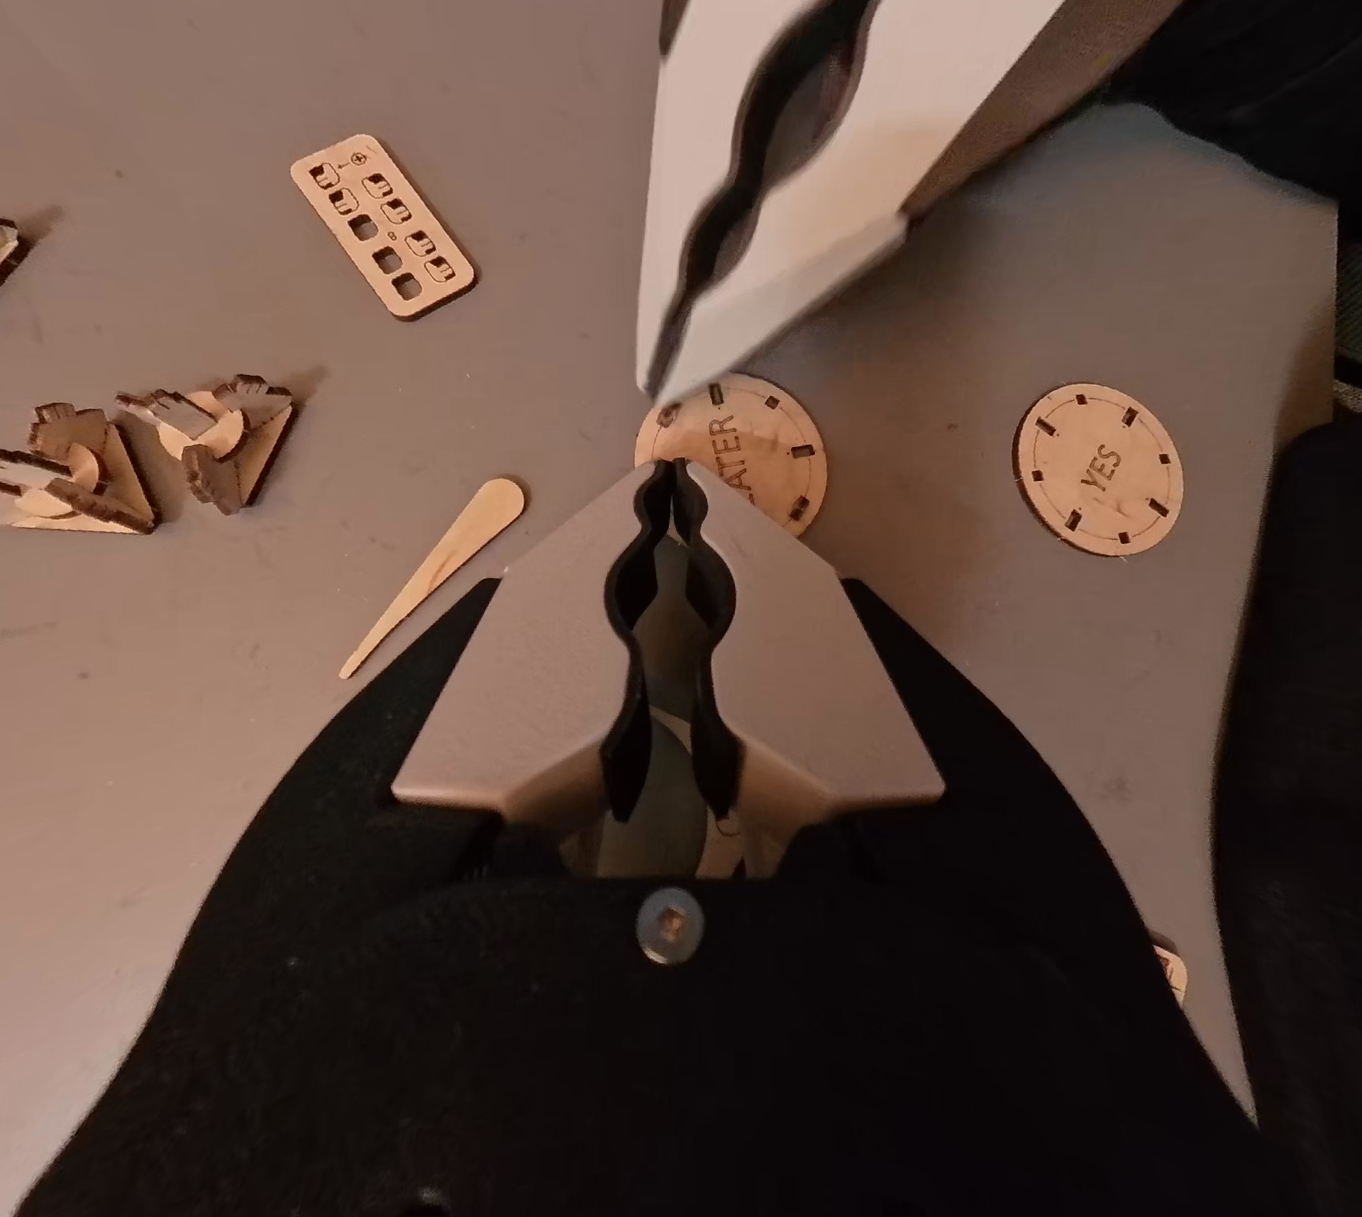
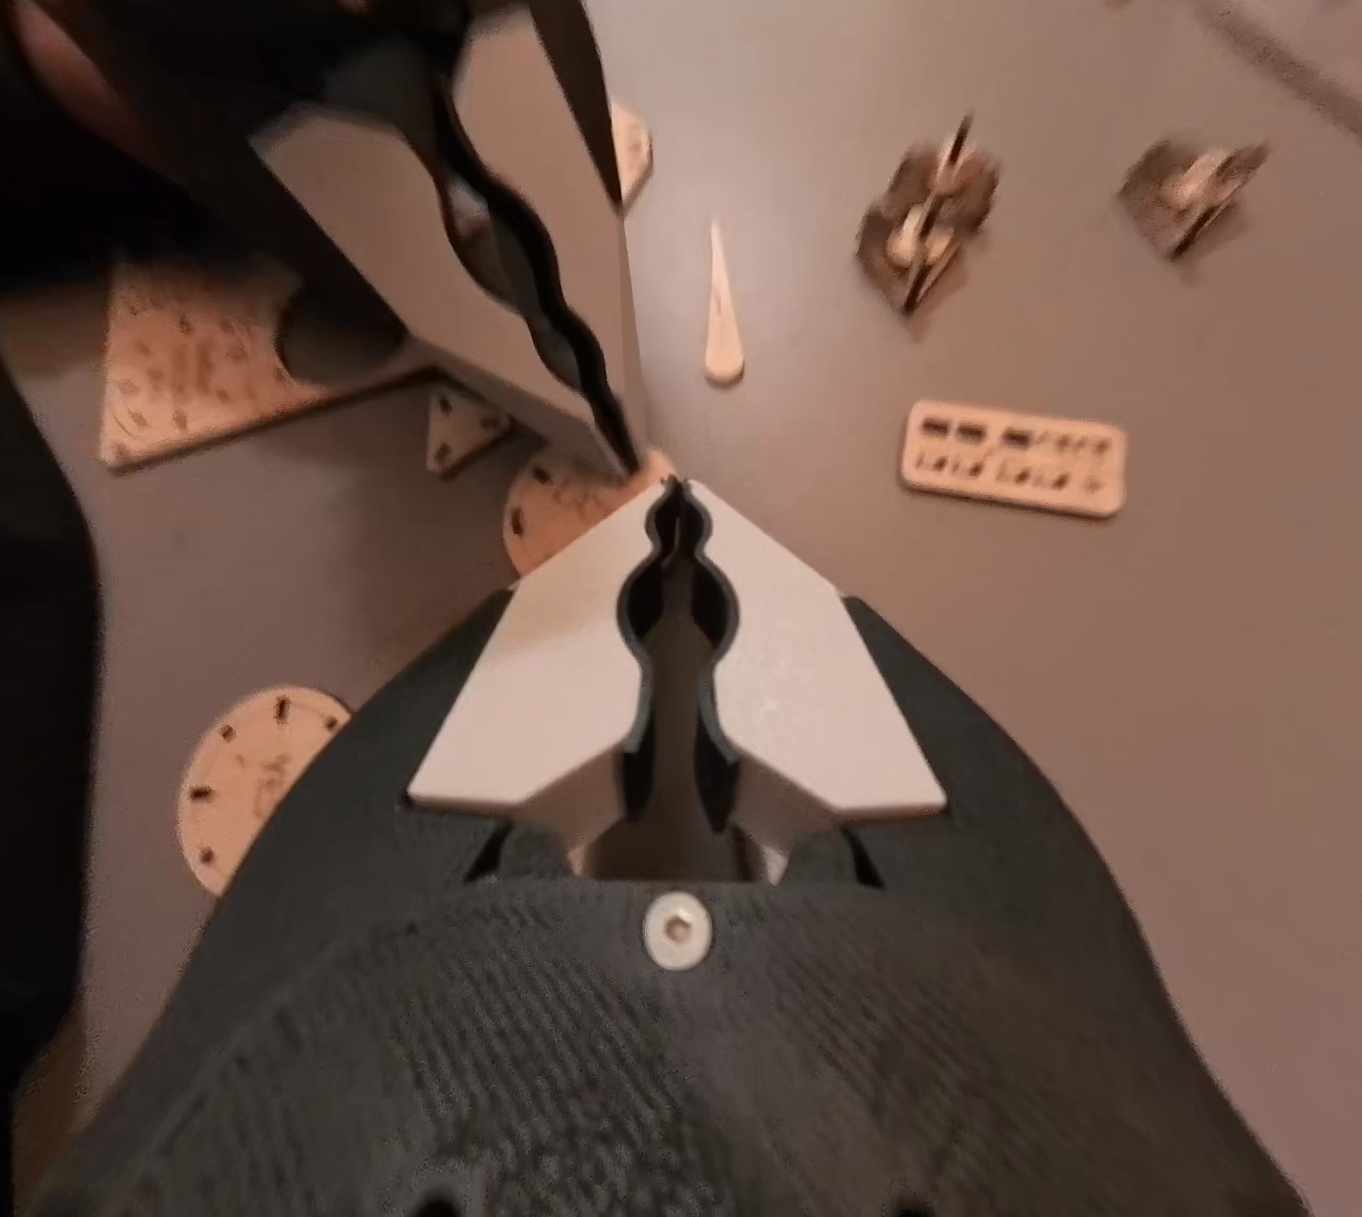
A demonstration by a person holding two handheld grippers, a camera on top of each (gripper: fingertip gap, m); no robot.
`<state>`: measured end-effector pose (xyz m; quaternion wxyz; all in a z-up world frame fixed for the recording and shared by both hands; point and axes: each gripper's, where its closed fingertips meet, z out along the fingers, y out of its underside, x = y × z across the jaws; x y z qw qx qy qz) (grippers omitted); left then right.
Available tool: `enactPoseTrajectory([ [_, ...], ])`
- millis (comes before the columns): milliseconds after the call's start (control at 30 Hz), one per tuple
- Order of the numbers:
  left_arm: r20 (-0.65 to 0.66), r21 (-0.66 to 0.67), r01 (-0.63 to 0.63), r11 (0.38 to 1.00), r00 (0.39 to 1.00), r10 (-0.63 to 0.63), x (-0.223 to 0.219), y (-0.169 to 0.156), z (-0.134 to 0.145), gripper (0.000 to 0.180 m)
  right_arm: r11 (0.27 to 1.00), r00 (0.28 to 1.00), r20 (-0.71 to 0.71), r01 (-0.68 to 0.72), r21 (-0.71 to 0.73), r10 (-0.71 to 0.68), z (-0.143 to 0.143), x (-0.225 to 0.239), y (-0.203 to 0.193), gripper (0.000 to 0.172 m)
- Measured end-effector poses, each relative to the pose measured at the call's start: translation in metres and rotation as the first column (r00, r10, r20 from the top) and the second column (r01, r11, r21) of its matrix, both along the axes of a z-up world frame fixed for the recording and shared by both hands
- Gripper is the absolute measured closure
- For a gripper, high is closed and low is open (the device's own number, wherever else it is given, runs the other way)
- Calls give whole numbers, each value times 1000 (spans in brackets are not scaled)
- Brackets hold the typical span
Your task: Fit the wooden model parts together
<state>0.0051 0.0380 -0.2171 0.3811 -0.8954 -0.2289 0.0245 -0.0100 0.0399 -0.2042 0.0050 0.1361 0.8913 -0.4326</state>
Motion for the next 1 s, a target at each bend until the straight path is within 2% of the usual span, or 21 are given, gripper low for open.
enactPoseTrajectory([
  [200,-1,-1,-1,1000,1000,1,0,0,0,179,996,999,-28,24,-87,-27,19,-4,-3,172],
  [267,0,0,-1,1000,1000,1,0,0,0,179,999,1000,4,-7,33,7,-6,2,2,171],
  [433,1,0,-1,1000,1000,1,0,0,0,179,996,998,-48,39,-79,-43,19,-8,-1,172],
  [533,2,1,-1,1000,1000,1,0,0,0,179,1000,1000,6,-8,8,8,-4,2,-1,172],
  [600,3,2,-1,1000,1000,1,0,0,0,179,1000,1000,0,-10,4,10,1,2,-1,172],
  [700,2,1,-1,1000,1000,1,0,0,0,179,997,999,-37,26,-75,-29,17,-5,-4,172],
  [767,4,2,-1,1000,1000,1,0,0,0,179,1000,1000,2,3,11,-3,-3,0,-1,172],
  [833,4,3,-1,1000,1000,1,0,0,0,179,1000,999,40,-20,13,20,-5,6,-2,172],
  [967,3,1,-1,1000,1000,1,0,0,0,179,993,998,-9,53,-102,-54,20,-9,-2,172],
  [1000,2,1,-1,1000,1000,1,0,0,0,179,995,999,-1,51,-87,-51,17,-8,-2,172],
])
